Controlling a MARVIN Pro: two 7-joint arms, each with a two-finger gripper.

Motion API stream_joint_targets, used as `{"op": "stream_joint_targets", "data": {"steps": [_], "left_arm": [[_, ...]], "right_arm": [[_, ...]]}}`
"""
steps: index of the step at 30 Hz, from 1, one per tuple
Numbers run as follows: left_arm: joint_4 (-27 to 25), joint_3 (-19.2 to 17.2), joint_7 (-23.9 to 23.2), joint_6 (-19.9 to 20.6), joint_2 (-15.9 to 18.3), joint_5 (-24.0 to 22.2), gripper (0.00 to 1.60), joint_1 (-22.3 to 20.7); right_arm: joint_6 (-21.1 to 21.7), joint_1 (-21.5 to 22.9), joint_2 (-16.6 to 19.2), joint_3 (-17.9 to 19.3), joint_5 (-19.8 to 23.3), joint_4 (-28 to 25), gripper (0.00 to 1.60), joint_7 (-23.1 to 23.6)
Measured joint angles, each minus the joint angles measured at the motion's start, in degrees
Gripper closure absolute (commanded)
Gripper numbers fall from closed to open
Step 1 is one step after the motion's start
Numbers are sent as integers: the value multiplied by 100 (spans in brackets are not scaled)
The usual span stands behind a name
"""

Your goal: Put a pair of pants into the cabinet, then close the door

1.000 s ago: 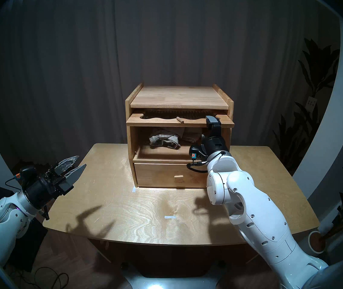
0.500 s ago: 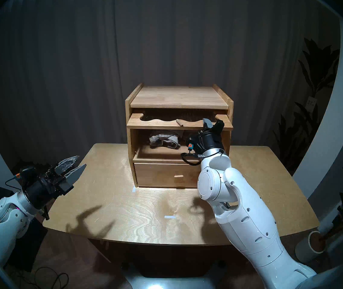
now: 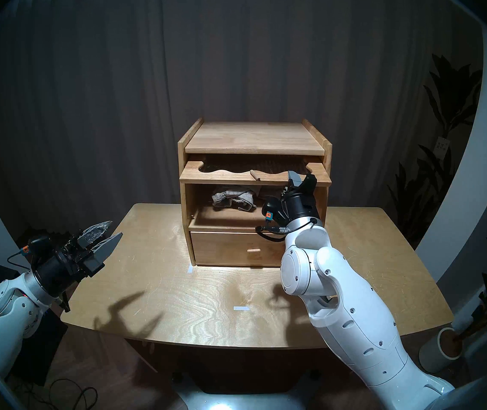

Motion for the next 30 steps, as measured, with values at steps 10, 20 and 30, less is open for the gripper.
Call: {"op": "stream_joint_targets", "data": {"steps": [10, 20, 30], "left_arm": [[1, 0, 0, 0, 0, 0, 0, 0], [1, 0, 0, 0, 0, 0, 0, 0], [1, 0, 0, 0, 0, 0, 0, 0]], "right_arm": [[29, -257, 514, 148, -323, -439, 160, 437], [-55, -339, 697, 86, -366, -617, 160, 549], [-63, -195, 670, -338, -555, -643, 160, 655]]}}
